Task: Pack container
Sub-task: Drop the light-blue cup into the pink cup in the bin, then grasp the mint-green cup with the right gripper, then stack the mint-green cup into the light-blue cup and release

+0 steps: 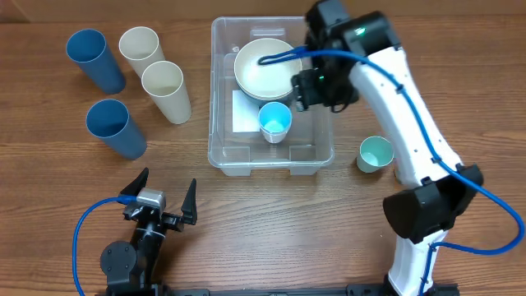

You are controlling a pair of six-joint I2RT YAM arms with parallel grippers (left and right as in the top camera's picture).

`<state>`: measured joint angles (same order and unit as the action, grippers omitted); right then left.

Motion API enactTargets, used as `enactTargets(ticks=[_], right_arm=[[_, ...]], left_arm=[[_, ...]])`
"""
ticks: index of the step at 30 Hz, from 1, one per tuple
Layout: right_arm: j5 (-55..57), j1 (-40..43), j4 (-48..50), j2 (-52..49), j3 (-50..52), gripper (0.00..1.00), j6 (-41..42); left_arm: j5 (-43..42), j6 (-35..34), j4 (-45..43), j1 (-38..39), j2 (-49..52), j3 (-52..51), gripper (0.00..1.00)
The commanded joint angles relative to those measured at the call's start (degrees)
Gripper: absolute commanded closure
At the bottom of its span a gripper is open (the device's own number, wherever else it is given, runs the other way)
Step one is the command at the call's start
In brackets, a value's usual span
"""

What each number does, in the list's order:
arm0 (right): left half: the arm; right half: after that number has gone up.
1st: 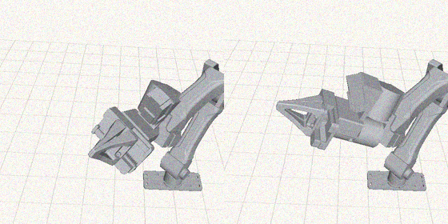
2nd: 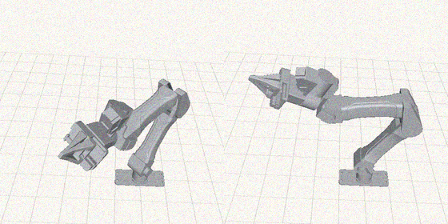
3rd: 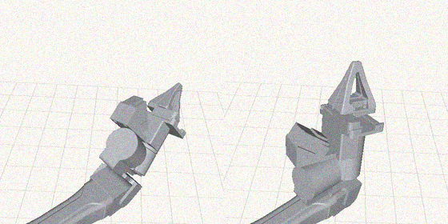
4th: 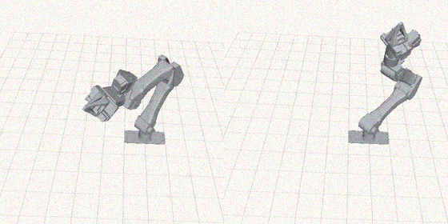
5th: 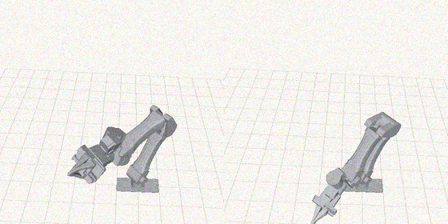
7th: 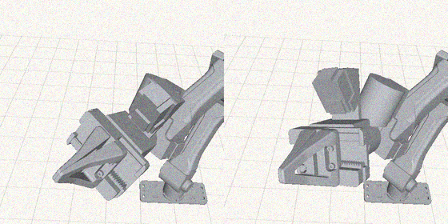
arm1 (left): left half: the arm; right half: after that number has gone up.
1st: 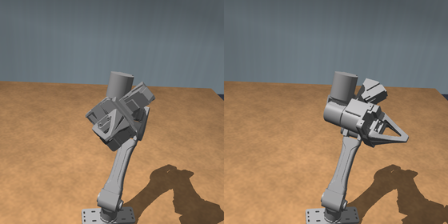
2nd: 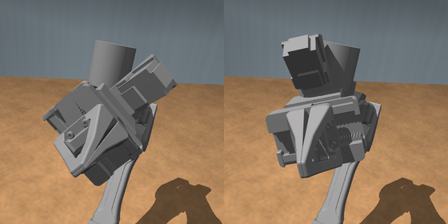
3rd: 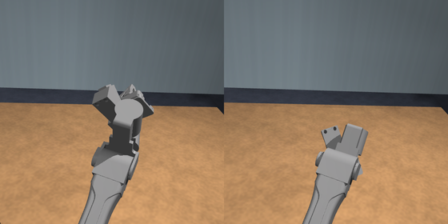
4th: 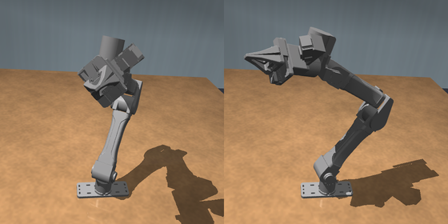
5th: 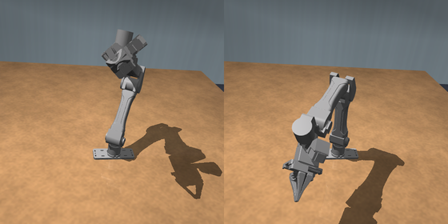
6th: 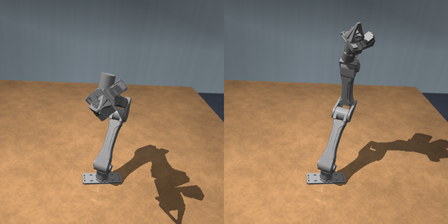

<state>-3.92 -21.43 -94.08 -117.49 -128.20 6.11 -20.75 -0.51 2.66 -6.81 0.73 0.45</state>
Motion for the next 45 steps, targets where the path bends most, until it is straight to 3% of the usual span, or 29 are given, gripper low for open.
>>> enactTargets(ticks=[1,7,14,24,28,32,36,39,45], right_arm=[[1.33,6.14,-2.97,2.78,-5.27,0.21,1.11],[-0.11,16.57,-2.97,8.35,-1.09,0.21,4.39],[2.99,23.28,4.33,8.28,19.67,0.21,4.61],[2.54,25.27,16.44,8.17,38.47,0.23,4.61],[0.83,25.27,21.11,8.17,43.52,0.32,4.85],[0.59,25.27,27.19,8.13,47.28,0.66,5.73],[-0.96,25.27,31.56,8.09,47.56,0.96,5.75],[-1.29,25.31,32.28,8.09,44.41,0.96,5.73],[-1.29,24.81,16.81,8.09,14.32,0.96,5.7]], left_arm=[[0.17,-0.79,0.07,-0.31,-0.42,-0.17,0.0],[0.17,-0.79,0.07,-0.31,-0.42,-0.17,0.0],[0.17,-0.79,0.07,-0.31,-0.42,-0.17,0.0],[0.17,-0.79,0.07,-0.31,-0.42,-0.17,0.0],[0.2,-0.79,0.07,-0.31,-0.42,-0.17,0.0],[0.17,-0.79,0.07,-0.31,-0.42,-0.17,0.0],[0.17,-0.79,0.07,-0.31,-0.42,-0.17,0.0],[0.17,-0.79,0.07,-0.31,-0.42,-0.17,0.0],[0.17,-0.79,0.07,-0.31,-0.42,-0.17,0.0]])
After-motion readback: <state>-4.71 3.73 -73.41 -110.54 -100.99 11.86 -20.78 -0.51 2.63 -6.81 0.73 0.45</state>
